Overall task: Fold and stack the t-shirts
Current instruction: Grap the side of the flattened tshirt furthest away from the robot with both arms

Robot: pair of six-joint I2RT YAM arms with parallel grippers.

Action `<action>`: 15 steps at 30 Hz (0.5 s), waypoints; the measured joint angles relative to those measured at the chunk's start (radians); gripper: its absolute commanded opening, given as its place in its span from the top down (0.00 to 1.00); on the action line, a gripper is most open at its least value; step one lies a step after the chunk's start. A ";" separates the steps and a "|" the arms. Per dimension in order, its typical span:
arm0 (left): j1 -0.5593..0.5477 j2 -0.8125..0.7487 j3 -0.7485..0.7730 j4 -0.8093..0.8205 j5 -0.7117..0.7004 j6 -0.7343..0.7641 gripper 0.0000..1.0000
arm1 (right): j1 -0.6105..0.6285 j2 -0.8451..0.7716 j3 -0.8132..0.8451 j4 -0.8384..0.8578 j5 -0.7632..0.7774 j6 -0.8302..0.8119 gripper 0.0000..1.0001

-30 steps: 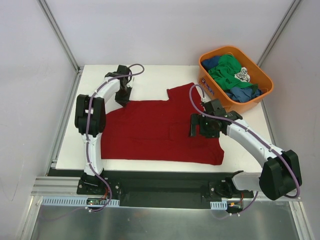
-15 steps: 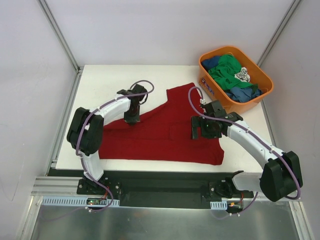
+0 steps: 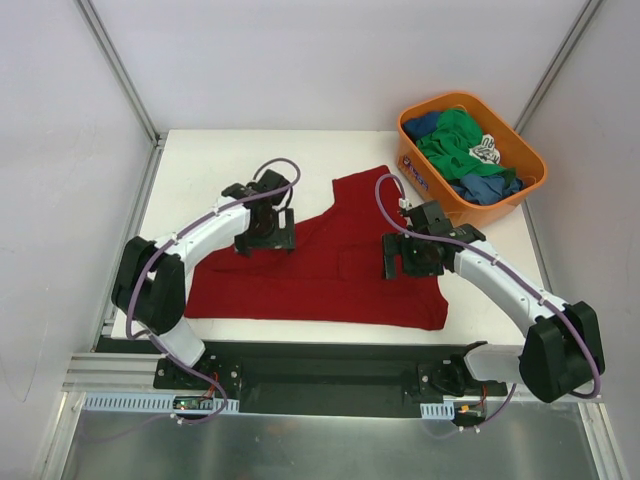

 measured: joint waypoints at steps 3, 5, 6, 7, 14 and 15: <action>0.048 0.002 0.065 0.000 0.003 0.007 0.01 | -0.003 0.009 0.000 0.002 0.000 0.000 0.03; 0.104 0.022 0.107 0.005 0.010 0.009 0.01 | -0.006 0.020 0.001 0.004 0.000 0.002 0.03; 0.136 0.038 0.124 0.007 0.014 0.009 0.01 | -0.007 0.026 0.001 0.006 0.000 0.002 0.03; 0.167 0.058 0.141 0.008 0.018 0.009 0.03 | -0.008 0.031 0.001 0.008 0.000 0.003 0.03; 0.280 0.213 0.186 0.010 0.070 0.018 0.32 | -0.013 0.045 0.003 0.010 0.001 0.011 0.03; 0.278 0.232 0.189 0.010 0.077 0.020 0.34 | -0.014 0.045 0.003 0.010 0.003 0.013 0.03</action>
